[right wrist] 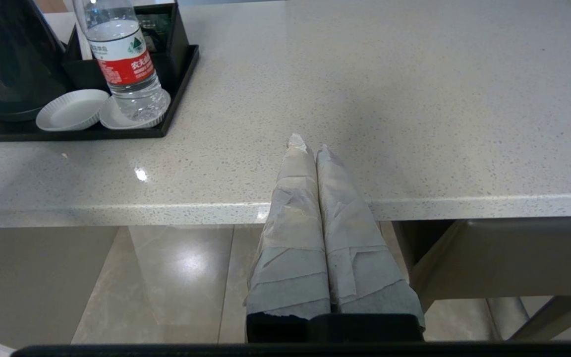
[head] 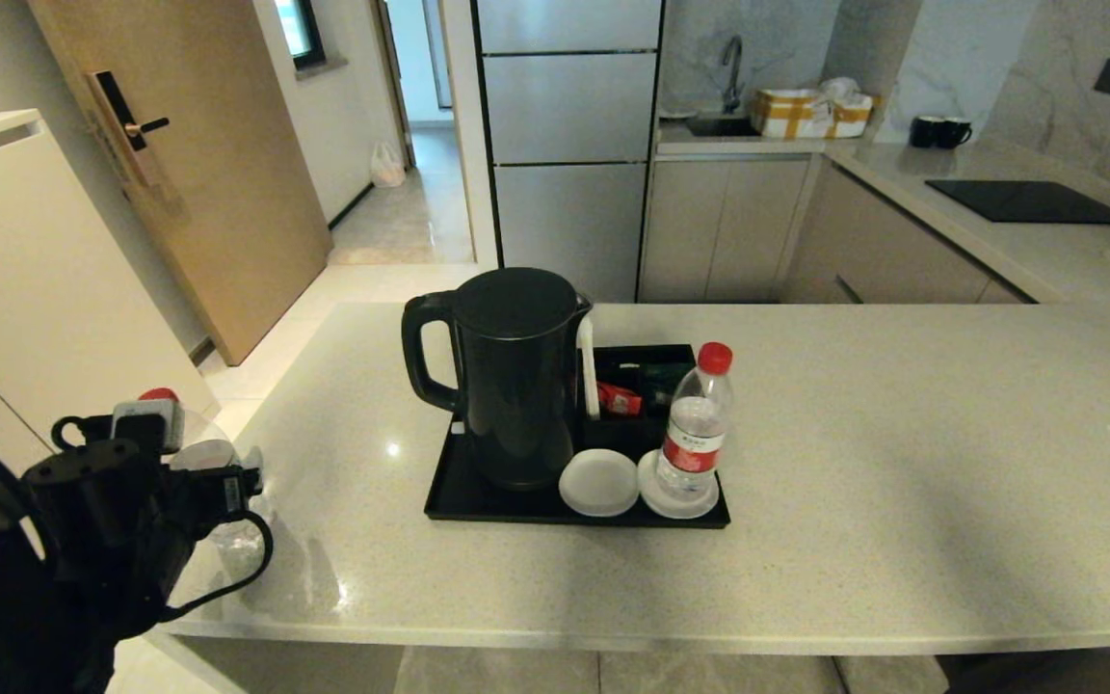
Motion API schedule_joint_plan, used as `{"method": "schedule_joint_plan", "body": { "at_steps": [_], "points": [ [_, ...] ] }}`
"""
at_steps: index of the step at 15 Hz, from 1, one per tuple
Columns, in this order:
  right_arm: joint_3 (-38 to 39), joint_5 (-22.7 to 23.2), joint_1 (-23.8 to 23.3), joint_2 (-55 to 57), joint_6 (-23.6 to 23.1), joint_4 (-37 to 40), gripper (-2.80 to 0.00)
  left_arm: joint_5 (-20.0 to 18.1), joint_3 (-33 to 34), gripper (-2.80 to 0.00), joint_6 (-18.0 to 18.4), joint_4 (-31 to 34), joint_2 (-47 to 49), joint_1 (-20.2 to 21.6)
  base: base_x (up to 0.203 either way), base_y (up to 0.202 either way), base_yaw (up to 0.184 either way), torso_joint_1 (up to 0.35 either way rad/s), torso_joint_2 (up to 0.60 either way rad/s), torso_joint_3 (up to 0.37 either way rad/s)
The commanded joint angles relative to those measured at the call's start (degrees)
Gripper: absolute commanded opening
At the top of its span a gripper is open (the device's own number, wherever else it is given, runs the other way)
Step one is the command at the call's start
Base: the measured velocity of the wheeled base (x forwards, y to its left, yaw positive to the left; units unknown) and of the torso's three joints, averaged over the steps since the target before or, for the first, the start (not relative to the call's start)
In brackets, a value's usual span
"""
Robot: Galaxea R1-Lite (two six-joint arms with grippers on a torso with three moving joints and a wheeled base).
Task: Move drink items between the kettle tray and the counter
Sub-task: Return the bottled water to its original position
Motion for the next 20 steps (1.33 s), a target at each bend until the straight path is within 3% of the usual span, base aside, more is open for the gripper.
{"method": "schedule_joint_plan", "body": {
  "at_steps": [1, 7, 8, 20],
  "points": [
    [0.0, 0.0, 0.0, 0.0, 0.0, 0.0, -2.8, 0.1, -2.0, 0.0, 0.9, -0.5, 2.5, 1.0, 0.0, 0.0, 0.0, 0.0, 0.0, 0.0],
    [0.0, 0.0, 0.0, 0.0, 0.0, 0.0, -2.8, 0.0, -3.3, 0.0, 1.1, -0.5, 3.3, 2.3, 0.0, 0.0, 0.0, 0.0, 0.0, 0.0],
    [0.0, 0.0, 0.0, 0.0, 0.0, 0.0, -2.8, 0.3, -3.3, -2.8, 1.3, -0.5, 3.9, 2.3, 0.0, 0.0, 0.0, 0.0, 0.0, 0.0],
    [0.0, 0.0, 0.0, 0.0, 0.0, 0.0, -2.8, -0.4, -2.0, -2.8, 1.2, -0.5, -0.6, 0.3, 0.0, 0.0, 0.0, 0.0, 0.0, 0.0]
  ]
}}
